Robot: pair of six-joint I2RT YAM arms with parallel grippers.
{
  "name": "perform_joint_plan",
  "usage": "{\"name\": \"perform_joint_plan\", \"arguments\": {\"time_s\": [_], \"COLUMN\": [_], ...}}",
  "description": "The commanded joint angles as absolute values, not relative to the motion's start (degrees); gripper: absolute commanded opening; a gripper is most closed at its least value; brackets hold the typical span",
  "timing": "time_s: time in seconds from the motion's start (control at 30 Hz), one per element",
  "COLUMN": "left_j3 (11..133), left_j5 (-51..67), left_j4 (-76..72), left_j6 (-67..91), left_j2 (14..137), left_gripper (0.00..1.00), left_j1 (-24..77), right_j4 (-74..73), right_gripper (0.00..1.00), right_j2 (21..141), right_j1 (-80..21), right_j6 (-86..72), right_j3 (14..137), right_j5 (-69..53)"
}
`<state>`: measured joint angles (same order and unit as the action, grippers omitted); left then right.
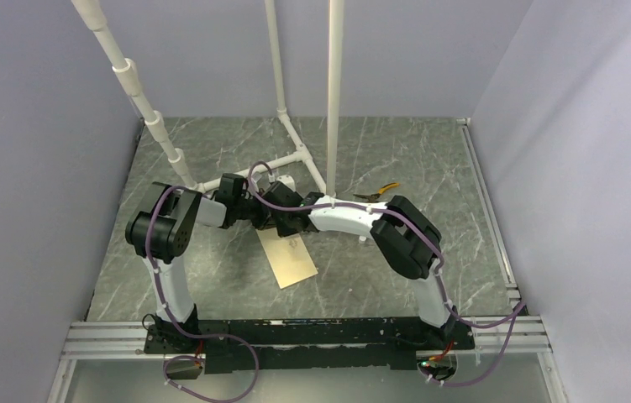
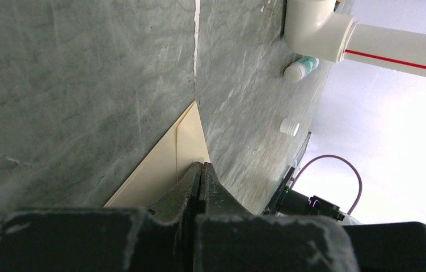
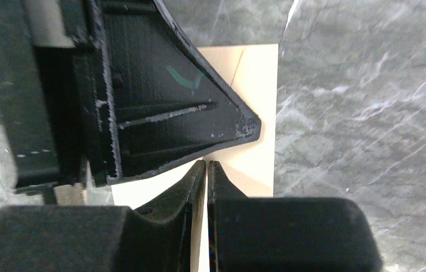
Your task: Place the letter into the envelope and seal it
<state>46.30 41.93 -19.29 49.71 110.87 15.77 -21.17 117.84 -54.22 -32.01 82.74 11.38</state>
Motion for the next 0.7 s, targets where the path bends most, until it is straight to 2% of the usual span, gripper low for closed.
{"name": "perform_joint_plan", "arguments": {"time_s": [0.0, 0.4, 0.67], "left_j3": [43.5, 44.3, 44.2], "left_j5": [35.0, 34.4, 34.3], "left_j4": [-11.2, -10.8, -10.9], "left_j6": [46.5, 46.6, 46.9], "left_j2": [114.9, 115.4, 116.4], "left_gripper": [0.02, 0.02, 0.02], "left_j1": [15.6, 15.2, 14.7], "right_j4": [-26.6, -31.2, -31.3], "right_gripper": [0.1, 0.09, 0.0], "right_j2": [119.5, 121.5, 119.1], "right_j1": [-54.5, -55.9, -57.4], "right_j6": [-35.7, -36.6, -37.8], "right_j3": [85.0, 84.4, 80.3], "right_j5": [9.1, 5.3, 2.8]}}
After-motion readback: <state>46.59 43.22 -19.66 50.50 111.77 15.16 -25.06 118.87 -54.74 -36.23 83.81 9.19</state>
